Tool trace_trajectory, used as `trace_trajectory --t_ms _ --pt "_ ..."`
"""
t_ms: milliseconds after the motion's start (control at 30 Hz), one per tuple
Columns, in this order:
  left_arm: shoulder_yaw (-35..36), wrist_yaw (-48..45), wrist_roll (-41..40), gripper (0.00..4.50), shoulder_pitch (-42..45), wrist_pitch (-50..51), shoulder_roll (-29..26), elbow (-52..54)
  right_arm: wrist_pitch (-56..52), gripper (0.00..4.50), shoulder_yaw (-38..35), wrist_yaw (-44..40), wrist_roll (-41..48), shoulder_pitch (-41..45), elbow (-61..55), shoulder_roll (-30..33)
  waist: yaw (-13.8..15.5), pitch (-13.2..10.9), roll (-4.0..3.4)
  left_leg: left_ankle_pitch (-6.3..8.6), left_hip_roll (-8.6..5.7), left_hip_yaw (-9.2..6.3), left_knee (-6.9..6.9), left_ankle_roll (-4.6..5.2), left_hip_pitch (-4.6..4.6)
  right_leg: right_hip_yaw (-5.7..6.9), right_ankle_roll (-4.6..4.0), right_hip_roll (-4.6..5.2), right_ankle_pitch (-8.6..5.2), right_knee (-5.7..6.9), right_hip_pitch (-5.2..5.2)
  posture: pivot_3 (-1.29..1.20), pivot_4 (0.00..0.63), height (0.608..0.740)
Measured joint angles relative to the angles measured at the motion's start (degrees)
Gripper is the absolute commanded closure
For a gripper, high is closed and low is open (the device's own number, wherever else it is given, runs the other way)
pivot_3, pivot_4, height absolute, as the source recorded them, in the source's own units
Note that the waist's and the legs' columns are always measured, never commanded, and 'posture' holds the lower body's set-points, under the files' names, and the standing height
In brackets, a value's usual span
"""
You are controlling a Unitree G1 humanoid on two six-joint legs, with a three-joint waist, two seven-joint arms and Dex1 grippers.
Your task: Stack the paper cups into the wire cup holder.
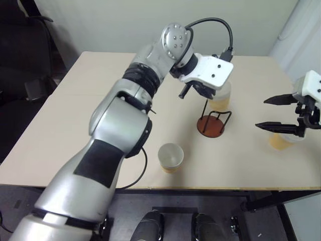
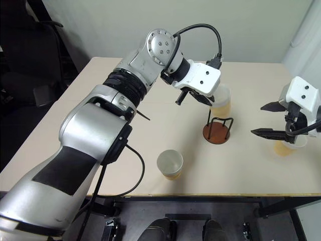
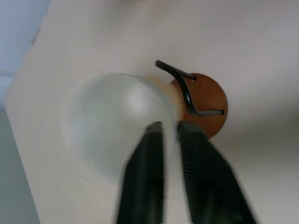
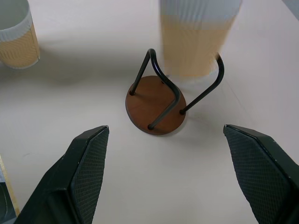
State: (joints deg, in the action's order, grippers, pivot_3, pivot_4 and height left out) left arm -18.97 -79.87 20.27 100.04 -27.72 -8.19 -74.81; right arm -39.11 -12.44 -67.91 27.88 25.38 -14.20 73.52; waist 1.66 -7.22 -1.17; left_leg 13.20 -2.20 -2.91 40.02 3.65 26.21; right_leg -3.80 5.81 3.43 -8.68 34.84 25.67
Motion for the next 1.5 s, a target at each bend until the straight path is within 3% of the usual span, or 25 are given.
trace_trajectory --t_ms 267,467,633,800,933,1067,1500 --pt "0.00 0.36 0.05 0.02 0.00 -0.21 0.01 -0.01 0.00 0.51 0.00 0.00 0.00 0.00 -0.05 0.00 0.00 0.00 0.00 0.00 0.00 0.00 0.00 0.00 0.00 0.00 0.00 0.00 0.00 0.00 0.00 0.00 0.150 0.740" --pt "0.68 2.39 -0.31 0.02 0.00 -0.51 0.08 -0.01 0.03 0.51 0.00 0.32 -0.07 -0.02 -0.06 -0.01 0.00 0.00 0.00 0.00 0.00 0.01 0.00 0.00 0.00 -0.01 0.01 0.00 0.00 0.00 0.00 0.00 0.150 0.740" --pt "5.28 2.08 -4.87 0.02 0.01 2.83 -0.93 -0.01 -0.87 0.51 -0.33 1.67 0.21 -1.74 -1.13 -0.81 -0.06 0.00 0.00 0.01 0.00 0.04 -0.01 -0.02 -0.02 -0.02 0.02 -0.01 -0.01 0.01 0.00 0.00 0.150 0.740" --pt "10.36 -4.95 -9.69 0.02 -0.09 9.62 -6.87 -0.26 -4.27 0.51 -3.05 3.36 2.79 -3.42 -3.70 -2.40 -0.37 0.02 -0.04 0.03 0.02 0.03 -0.05 -0.07 -0.09 -0.09 -0.04 -0.10 -0.06 0.03 0.01 0.00 0.150 0.740" --pt "11.99 -10.25 -16.17 0.02 -1.31 16.09 -8.12 0.10 -4.48 0.51 -3.21 3.91 2.85 -5.09 -4.51 -2.69 0.08 0.03 -0.05 0.03 0.00 0.02 0.01 -0.07 -0.08 -0.10 -0.37 -0.04 -0.25 0.01 -0.05 0.00 0.150 0.740" --pt "7.78 -10.56 -21.27 0.02 -5.27 18.66 -10.06 2.56 -3.69 0.51 -2.77 3.87 1.28 -6.86 -3.04 -2.34 0.15 0.04 -0.06 0.01 -0.01 0.03 0.05 -0.09 -0.12 -0.13 0.07 0.00 0.03 0.02 -0.08 0.00 0.150 0.740" --pt "-8.87 -10.78 -41.95 0.02 -13.31 27.96 -14.55 19.17 9.82 0.51 0.35 0.18 -10.28 -10.92 8.99 2.16 0.07 0.05 -0.09 -0.04 0.02 0.08 0.06 -0.08 -0.19 -0.10 0.10 -0.05 0.09 0.02 -0.15 0.00 0.150 0.740"
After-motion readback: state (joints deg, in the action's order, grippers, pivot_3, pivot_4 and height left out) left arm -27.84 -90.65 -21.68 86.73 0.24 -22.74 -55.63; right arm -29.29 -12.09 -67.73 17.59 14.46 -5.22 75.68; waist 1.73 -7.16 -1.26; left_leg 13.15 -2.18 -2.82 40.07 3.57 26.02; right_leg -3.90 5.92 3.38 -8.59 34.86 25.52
